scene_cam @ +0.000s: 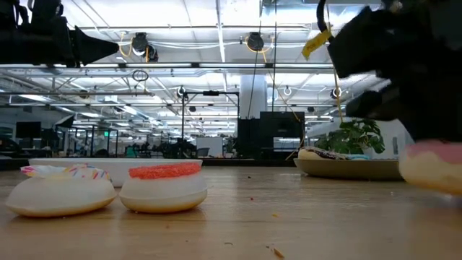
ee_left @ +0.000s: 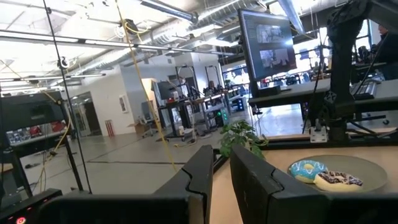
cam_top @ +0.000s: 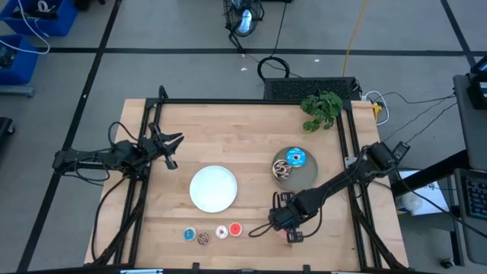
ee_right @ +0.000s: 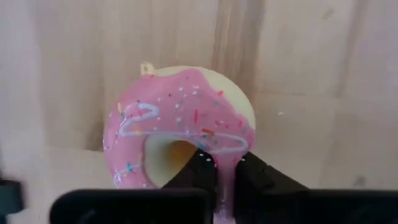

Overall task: Pick & Place donuts
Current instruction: Put the large pink donut on the gray plate

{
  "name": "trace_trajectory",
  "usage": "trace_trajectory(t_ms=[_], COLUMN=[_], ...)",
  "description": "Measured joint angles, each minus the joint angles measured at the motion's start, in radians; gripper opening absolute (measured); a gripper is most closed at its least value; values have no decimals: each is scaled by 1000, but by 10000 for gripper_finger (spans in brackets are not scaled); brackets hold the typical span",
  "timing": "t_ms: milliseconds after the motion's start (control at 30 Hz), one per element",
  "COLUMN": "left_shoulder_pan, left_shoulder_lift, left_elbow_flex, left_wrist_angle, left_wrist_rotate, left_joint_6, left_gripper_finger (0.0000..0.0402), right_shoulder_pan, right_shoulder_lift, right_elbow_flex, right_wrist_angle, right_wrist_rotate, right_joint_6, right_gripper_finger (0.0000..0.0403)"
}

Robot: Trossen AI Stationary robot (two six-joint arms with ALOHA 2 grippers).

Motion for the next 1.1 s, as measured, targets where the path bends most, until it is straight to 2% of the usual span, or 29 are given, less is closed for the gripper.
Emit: trace_trajectory(t_ms=[233,433,600,1100], left_shoulder_pan=[0,0,0,0], left_shoulder_lift=[0,0,0,0], left_elbow_flex=[0,0,0,0], left_wrist_angle=[-2,-11,-35,18], left_wrist_rotate=[0,0,1,-2], left_joint_6=[-1,-9,-34,0], left_gripper_finger=[63,63,63,63], right_shoulder_pan=[-43,-74,-81,-78], right_shoulder_lift=[-152,-242,-255,-254], right_elbow_flex=[6,97,146,148], right_wrist_angle=[-67,-218,-275,-278], right_wrist_rotate=[8,7,7,8], right_joint_6=[1,28,28,21], right_gripper_finger=[30,7,13,13])
